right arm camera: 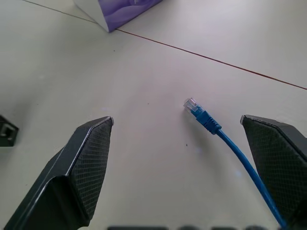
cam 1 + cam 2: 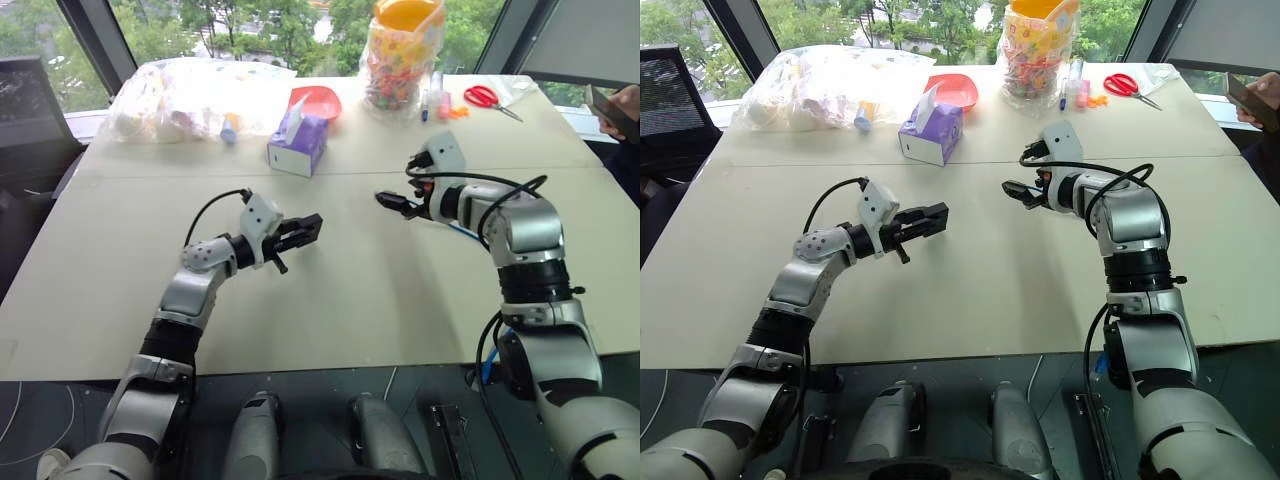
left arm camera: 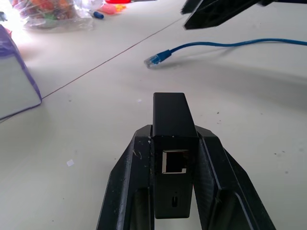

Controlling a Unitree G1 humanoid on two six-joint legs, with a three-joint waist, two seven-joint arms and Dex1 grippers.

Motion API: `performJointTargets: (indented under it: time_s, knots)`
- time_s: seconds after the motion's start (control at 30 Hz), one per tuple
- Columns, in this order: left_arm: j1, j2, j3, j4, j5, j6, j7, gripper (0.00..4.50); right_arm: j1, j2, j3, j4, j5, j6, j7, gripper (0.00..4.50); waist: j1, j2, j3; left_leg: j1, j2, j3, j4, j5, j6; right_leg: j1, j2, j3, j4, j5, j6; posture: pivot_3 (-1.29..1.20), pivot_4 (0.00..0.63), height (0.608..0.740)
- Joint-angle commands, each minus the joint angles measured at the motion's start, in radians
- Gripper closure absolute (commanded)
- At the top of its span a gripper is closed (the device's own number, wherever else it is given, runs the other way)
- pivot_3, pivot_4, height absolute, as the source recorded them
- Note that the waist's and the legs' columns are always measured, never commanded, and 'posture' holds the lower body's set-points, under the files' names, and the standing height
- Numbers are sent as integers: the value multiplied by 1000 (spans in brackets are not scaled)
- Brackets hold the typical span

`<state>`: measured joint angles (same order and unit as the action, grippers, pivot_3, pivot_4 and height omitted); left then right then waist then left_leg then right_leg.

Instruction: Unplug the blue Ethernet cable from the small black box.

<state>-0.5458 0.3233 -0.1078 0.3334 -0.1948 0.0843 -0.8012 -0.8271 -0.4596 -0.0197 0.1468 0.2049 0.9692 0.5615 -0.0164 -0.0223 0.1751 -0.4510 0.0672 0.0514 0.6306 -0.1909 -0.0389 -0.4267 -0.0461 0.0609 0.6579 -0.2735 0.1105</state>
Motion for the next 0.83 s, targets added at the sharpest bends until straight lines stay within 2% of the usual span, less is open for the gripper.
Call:
performJointTargets:
  time_s: [0.03, 0.1, 0.13, 0.3, 0.37, 0.63, 0.83]
  knots:
    - [-7, -10, 18, 30, 6, -53, 8, 4013, 16, -18, -37, -122, 34, 53, -16, 82, 2, 0, 0, 0, 0, 0, 0, 0, 0, 0, 0, 0, 0, 0, 0, 0, 150, 735]
    - [7, -6, 23, 50, 6, -65, 3, 3002, 37, -25, -47, -167, 49, 82, -19, 0, 2, 0, 0, 0, 0, 0, 0, 0, 0, 0, 0, 0, 0, 0, 0, 0, 150, 735]
    - [13, -3, 25, 58, 9, -70, 4, 2775, 47, -28, -51, -185, 54, 94, -21, 0, 2, 0, 0, 0, 0, 0, 0, 0, 0, 0, 0, 0, 0, 0, 0, 0, 150, 735]
    - [37, 15, 37, 48, -3, -64, -5, 549, 81, -44, -59, -239, 75, 128, -36, 0, 2, 0, 0, 0, 0, 0, 0, 0, 0, 0, 0, 0, 0, 0, 0, 0, 150, 735]
    - [49, 24, 43, 25, -14, -52, -13, 47, 90, -50, -59, -257, 84, 137, -34, 0, 2, 0, 0, 0, 0, 0, 0, 0, 0, 0, 0, 0, 0, 0, 0, 0, 150, 735]
    - [172, 151, 118, -244, -141, 165, -85, 47, 174, -154, -39, -406, 183, 179, 76, 0, -1, 0, 0, 1, 0, 0, -1, 0, 0, 0, 0, 0, 0, 0, 0, 0, 150, 735]
    - [206, 233, 164, -396, -214, 309, -95, 47, 224, -230, -32, -490, 254, 163, 167, 0, 0, 0, 0, 1, 0, 0, 1, 0, 0, 1, -1, 0, 0, -3, -4, 0, 150, 735]
